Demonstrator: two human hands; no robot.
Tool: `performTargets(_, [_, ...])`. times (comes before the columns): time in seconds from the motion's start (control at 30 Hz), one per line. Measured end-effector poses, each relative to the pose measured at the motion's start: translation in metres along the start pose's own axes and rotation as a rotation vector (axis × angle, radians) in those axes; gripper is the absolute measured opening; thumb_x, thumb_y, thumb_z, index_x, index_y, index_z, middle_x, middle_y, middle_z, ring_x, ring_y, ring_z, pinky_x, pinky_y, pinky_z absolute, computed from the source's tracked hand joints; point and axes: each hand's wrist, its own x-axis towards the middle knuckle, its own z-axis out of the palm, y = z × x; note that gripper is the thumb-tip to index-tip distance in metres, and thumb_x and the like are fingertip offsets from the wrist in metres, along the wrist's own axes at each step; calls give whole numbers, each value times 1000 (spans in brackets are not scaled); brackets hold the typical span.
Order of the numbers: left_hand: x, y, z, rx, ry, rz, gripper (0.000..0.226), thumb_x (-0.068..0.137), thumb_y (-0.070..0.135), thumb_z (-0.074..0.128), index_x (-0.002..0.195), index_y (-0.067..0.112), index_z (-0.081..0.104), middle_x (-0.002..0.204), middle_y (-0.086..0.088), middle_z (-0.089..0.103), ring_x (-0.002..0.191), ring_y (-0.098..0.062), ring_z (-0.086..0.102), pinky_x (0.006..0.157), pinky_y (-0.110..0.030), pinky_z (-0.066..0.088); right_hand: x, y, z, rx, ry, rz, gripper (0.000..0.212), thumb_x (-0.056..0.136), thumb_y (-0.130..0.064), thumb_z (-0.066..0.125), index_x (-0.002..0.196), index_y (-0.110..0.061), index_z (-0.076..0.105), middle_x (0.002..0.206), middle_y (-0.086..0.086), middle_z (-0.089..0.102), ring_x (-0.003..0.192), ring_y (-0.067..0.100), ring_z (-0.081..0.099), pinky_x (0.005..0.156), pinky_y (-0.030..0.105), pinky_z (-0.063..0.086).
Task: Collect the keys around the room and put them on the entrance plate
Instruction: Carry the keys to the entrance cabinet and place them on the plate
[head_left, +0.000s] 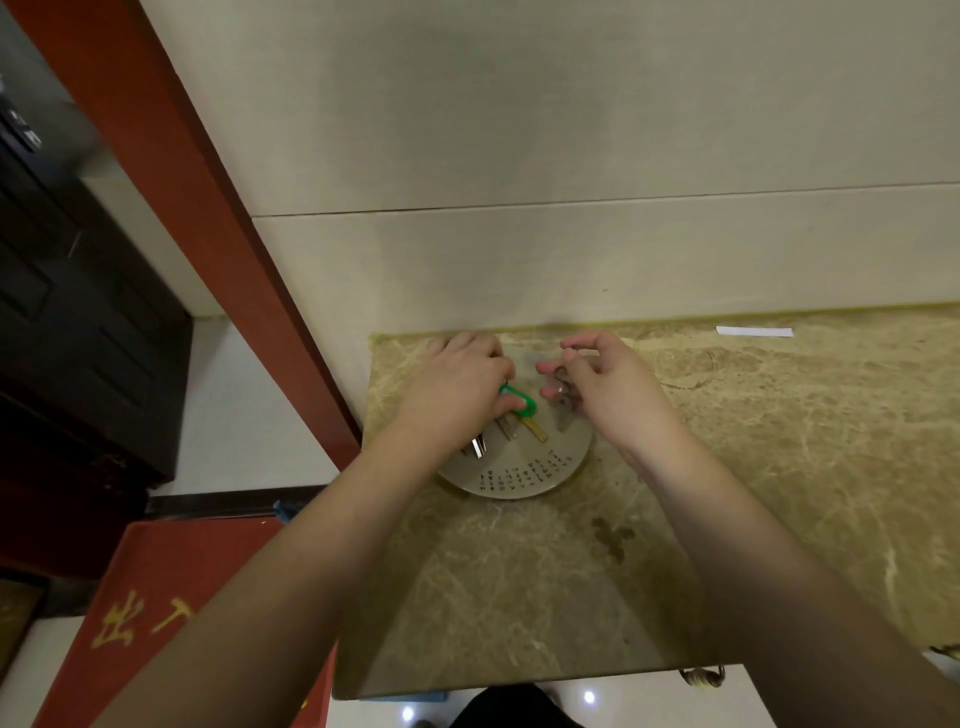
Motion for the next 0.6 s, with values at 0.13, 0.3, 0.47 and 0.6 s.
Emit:
performTargets(0.13, [2,5,-2,41,-80,27,38,87,54,59,117,32,69,122,5,59,119,-20,46,98,-39,29,7,-3,-2,-84,-17,11,9,96,-20,53,103,-17,57,84,-5,75,67,10,72,61,32,55])
performTargets(0.3, [4,6,-6,-8,-117,42,28,82,46,68,109,41,70,118,9,60,115,-18,45,92,-38,26,12,-3,5,-228,-4,-7,12,94,-20,58,105,-17,60,91,-1,70,74,16,70,73,41,59])
performTargets(0.47, [5,1,-10,-33,-177,106,28,82,41,71,109,48,70,126,11,55,120,-17,42,97,-39,26,13,-2,4,-441,10,-115,16,93,-24,58,107,-23,66,87,-8,68,65,4,60,57,18,43])
performTargets(0.6, [0,-4,-10,-84,-192,127,33,82,40,72,113,48,68,130,12,53,120,-16,42,96,-37,26,13,-5,1,-529,-24,-112,20,95,-23,55,110,-27,67,89,-7,69,73,9,59,66,23,43])
